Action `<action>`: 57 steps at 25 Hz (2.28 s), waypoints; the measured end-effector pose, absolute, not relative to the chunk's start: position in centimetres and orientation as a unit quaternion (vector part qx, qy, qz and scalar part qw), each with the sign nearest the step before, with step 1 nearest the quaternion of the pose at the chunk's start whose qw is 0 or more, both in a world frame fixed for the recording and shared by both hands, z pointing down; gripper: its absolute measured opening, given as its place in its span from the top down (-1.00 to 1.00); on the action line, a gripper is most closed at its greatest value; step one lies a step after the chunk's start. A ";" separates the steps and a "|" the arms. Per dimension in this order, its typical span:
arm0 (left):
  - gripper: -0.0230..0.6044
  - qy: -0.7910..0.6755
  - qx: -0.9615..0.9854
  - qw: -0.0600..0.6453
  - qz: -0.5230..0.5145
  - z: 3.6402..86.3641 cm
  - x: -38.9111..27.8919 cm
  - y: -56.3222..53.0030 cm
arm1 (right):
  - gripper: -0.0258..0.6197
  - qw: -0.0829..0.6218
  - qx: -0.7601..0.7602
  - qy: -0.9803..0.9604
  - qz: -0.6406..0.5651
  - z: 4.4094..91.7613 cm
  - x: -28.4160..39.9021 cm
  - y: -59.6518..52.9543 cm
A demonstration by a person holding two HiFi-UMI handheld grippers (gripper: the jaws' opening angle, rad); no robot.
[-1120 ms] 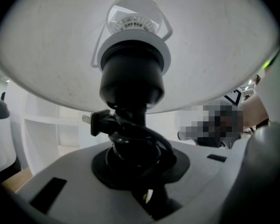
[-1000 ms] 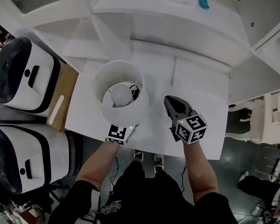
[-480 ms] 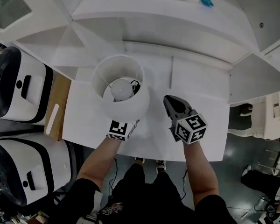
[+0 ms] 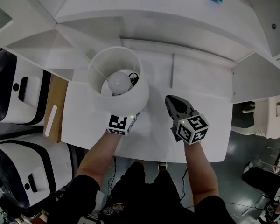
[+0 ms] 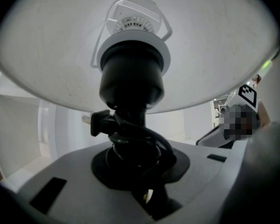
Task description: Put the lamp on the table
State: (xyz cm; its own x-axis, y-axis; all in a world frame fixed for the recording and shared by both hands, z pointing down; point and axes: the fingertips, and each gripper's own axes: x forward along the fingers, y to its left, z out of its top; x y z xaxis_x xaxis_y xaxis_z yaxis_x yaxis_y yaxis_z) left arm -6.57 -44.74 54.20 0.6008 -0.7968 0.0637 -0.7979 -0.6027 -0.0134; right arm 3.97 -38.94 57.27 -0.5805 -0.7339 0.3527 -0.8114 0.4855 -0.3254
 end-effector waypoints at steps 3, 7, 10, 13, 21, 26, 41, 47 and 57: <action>0.63 -0.449 0.893 0.008 0.027 54.3 -6.7 -45.4 | 0.84 0.083 0.454 -0.854 0.238 57.8 4.2 -39.0; 0.63 -0.450 0.893 0.004 0.025 54.6 -6.5 -46.3 | 0.84 0.087 0.457 -0.852 0.240 58.3 4.5 -39.0; 0.63 -0.450 0.893 0.007 0.024 55.1 -6.4 -46.9 | 0.84 0.088 0.461 -0.850 0.241 58.5 4.6 -39.0; 0.63 -0.452 0.891 0.013 0.024 55.6 -6.5 -47.3 | 0.84 0.088 0.465 -0.847 0.243 58.9 4.4 -39.1; 0.62 -0.449 0.893 0.007 0.020 56.4 -6.3 -47.4 | 0.84 0.091 0.463 -0.846 0.249 59.7 4.1 -39.1; 0.62 -0.447 0.895 -0.001 0.019 56.8 -6.2 -46.9 | 0.84 0.091 0.461 -0.846 0.252 59.9 3.9 -38.9; 0.53 -0.460 0.887 0.018 0.046 59.0 -6.9 -46.2 | 0.84 0.094 0.448 -0.852 0.254 59.6 3.6 -38.0; 0.43 -0.475 0.876 0.028 0.075 60.6 -8.0 -44.9 | 0.84 0.098 0.442 -0.855 0.255 59.5 3.8 -37.3; 0.34 -0.501 0.861 0.036 0.087 60.8 -9.0 -43.1 | 0.84 0.096 0.425 -0.864 0.251 58.4 4.0 -36.2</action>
